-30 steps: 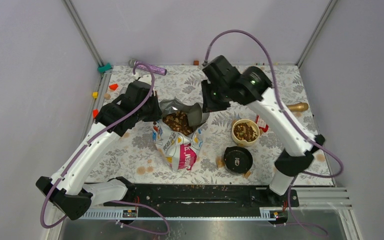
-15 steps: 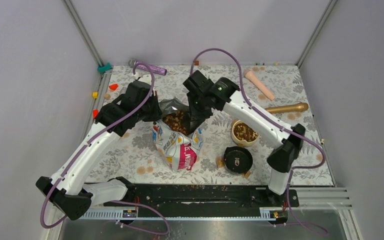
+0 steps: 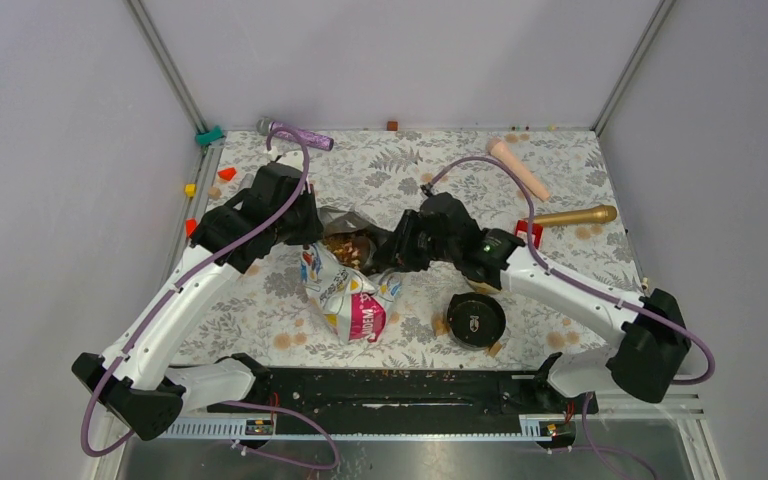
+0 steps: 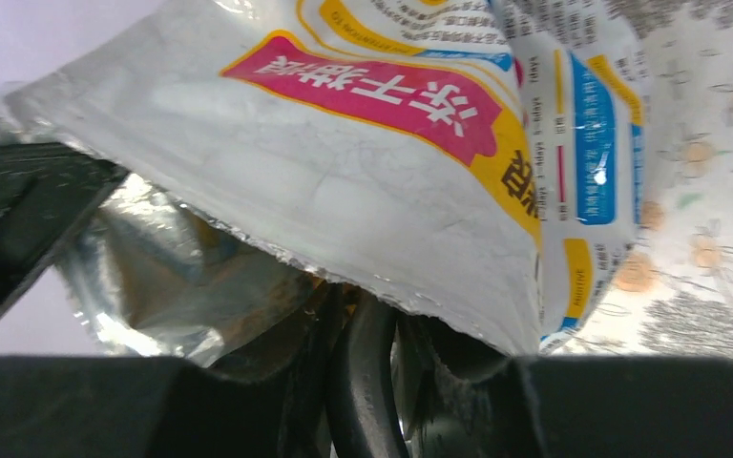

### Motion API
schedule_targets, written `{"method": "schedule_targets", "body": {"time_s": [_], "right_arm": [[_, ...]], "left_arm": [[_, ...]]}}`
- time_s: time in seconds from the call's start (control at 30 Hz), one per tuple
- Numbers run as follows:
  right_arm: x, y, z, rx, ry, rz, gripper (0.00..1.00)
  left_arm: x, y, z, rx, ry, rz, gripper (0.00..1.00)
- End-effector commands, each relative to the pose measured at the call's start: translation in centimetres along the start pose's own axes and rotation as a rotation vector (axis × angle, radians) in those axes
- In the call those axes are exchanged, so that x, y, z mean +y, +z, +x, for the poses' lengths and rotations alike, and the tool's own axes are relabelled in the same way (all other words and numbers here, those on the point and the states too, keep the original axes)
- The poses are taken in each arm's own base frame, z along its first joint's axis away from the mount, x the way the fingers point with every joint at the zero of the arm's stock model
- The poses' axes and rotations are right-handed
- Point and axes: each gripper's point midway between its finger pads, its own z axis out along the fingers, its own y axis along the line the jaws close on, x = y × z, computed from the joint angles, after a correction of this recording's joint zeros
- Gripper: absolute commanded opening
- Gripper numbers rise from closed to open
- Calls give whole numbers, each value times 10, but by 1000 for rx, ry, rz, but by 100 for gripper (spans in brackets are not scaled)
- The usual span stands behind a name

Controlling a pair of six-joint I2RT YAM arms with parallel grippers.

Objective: Serve the pet food
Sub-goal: Collect the pet food from the pet food bag.

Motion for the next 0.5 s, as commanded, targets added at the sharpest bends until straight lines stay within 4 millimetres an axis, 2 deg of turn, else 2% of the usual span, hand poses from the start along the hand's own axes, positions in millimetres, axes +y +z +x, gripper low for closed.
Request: {"method": "schedule_targets", "body": {"time_s": [0.0, 0.2, 0.33, 0.47], "right_arm": [[79, -35, -7, -1, 126, -407, 0], [73, -59, -19, -115, 147, -445, 0], [60, -74, -24, -179, 145, -420, 0], [42, -83, -20, -210, 185, -418, 0]], "left_arm": [[-1, -8, -22, -100, -11, 11, 0], [0, -8, -21, -100, -10, 9, 0], [0, -9, -23, -105, -11, 7, 0], [1, -9, -22, -105, -12, 6, 0]]}}
